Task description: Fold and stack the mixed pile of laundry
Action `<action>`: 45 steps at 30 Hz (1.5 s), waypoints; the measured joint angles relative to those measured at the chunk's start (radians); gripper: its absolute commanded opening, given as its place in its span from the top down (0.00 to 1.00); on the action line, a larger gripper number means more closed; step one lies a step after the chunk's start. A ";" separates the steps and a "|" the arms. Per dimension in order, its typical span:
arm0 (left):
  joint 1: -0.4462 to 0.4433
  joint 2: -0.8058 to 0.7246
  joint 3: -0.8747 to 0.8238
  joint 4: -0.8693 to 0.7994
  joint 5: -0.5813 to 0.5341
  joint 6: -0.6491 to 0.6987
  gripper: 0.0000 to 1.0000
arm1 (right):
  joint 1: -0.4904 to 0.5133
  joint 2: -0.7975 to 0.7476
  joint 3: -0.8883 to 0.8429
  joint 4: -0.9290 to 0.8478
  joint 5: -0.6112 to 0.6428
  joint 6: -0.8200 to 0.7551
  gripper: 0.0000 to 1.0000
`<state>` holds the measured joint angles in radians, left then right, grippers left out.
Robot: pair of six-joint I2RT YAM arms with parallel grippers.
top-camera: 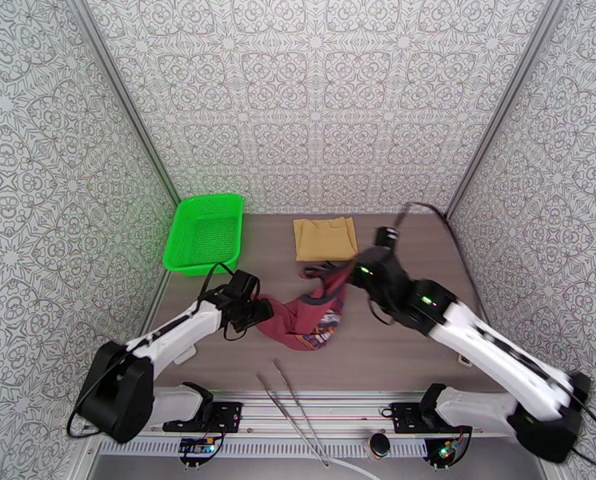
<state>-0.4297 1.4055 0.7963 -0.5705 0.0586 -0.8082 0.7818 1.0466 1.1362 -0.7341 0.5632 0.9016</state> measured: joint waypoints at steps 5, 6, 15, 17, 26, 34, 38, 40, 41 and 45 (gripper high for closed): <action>-0.023 0.144 0.062 0.050 -0.016 -0.005 0.40 | -0.096 -0.170 -0.239 -0.101 0.039 0.088 1.00; -0.029 0.173 0.073 0.056 -0.019 -0.007 0.45 | -0.114 -0.193 -0.290 -0.126 0.040 0.112 1.00; -0.083 0.332 0.202 0.073 -0.036 -0.023 1.00 | -0.235 -0.240 -0.450 -0.185 0.017 0.167 1.00; -0.087 0.352 0.238 0.050 -0.040 -0.018 1.00 | -0.272 -0.213 -0.446 -0.160 -0.002 0.127 1.00; -0.014 0.355 0.689 -0.174 -0.127 0.098 1.00 | -0.561 0.043 -0.070 -0.029 -0.152 -0.147 1.00; 0.091 0.330 1.029 -0.279 -0.191 0.195 1.00 | -0.722 0.250 0.354 0.059 -0.312 -0.285 1.00; 0.094 0.296 1.046 -0.293 -0.212 0.227 1.00 | -0.747 0.282 0.421 0.084 -0.366 -0.307 1.00; 0.090 0.265 1.009 -0.284 -0.219 0.237 1.00 | -0.748 0.273 0.406 0.096 -0.388 -0.308 1.00; 0.085 0.234 0.959 -0.267 -0.225 0.239 1.00 | -0.748 0.260 0.376 0.111 -0.398 -0.308 1.00; 0.055 0.109 0.712 -0.193 -0.256 0.236 1.00 | -0.749 0.175 0.159 0.170 -0.452 -0.298 1.00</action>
<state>-0.3744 1.5150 1.5085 -0.7635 -0.1970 -0.5720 0.0326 1.2221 1.2949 -0.5640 0.1116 0.6041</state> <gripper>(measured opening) 0.070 0.046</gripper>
